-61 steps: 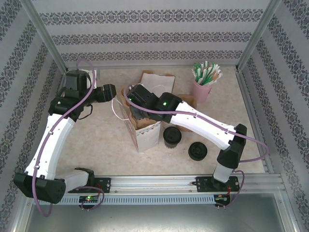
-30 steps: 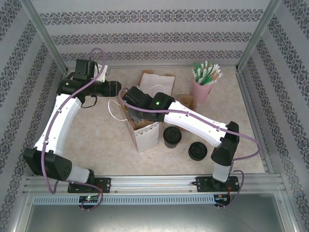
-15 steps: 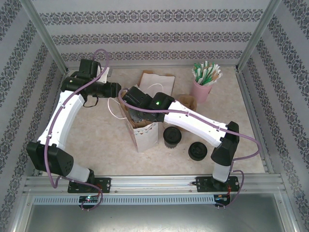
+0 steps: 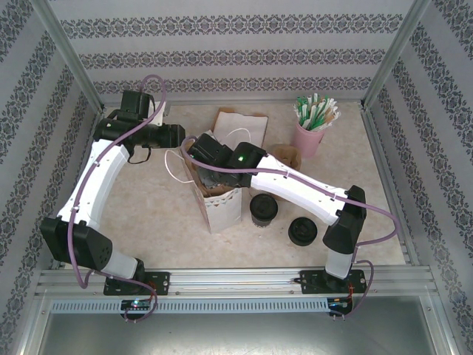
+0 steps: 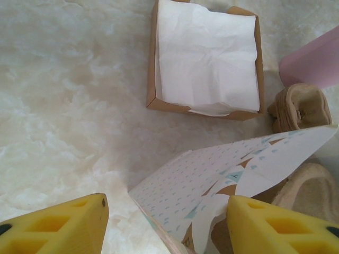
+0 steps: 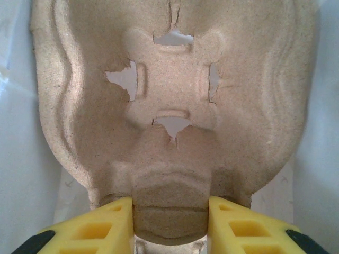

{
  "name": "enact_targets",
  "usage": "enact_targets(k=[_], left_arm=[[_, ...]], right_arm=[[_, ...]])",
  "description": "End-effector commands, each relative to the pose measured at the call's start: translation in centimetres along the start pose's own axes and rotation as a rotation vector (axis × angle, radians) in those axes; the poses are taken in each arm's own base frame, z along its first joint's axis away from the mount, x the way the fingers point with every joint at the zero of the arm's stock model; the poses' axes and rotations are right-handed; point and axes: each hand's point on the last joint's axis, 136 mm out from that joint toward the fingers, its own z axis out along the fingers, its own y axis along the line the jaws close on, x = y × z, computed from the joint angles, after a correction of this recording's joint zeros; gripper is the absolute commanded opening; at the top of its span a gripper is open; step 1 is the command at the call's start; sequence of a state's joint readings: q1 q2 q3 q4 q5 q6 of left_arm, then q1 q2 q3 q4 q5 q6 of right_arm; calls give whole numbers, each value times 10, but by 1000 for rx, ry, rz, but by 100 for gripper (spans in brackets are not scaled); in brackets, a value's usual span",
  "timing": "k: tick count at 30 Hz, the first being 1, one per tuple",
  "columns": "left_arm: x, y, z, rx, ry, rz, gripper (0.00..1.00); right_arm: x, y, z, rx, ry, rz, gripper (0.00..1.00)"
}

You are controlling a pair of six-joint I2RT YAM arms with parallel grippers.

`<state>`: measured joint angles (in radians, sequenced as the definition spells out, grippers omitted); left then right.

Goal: Pack the takeout coffee

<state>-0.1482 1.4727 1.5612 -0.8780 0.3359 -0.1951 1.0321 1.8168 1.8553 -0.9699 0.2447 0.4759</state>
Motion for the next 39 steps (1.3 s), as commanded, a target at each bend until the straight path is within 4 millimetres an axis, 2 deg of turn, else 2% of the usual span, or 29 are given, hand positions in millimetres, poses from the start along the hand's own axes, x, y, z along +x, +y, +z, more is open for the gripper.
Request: enact_targets(k=[1, 6, 17, 21, 32, 39], left_arm=[[-8, 3, -5, -5, -50, -33, 62], [-8, 1, -4, 12, -53, -55, 61], [-11, -25, -27, 157, -149, -116, 62], [-10, -29, -34, 179, -175, -131, 62], [-11, -6, -38, 114, -299, -244, 60], [-11, 11, -36, 88, -319, -316, 60]], right_arm=[[8, -1, -7, -7, 16, -1, 35], [9, -1, -3, -3, 25, -5, 35], [12, -3, 13, 5, 94, -4, 35], [14, -5, 18, 15, 131, -7, 35], [22, -10, 30, 66, 212, -22, 35], [23, -11, 31, 89, 252, -40, 35]])
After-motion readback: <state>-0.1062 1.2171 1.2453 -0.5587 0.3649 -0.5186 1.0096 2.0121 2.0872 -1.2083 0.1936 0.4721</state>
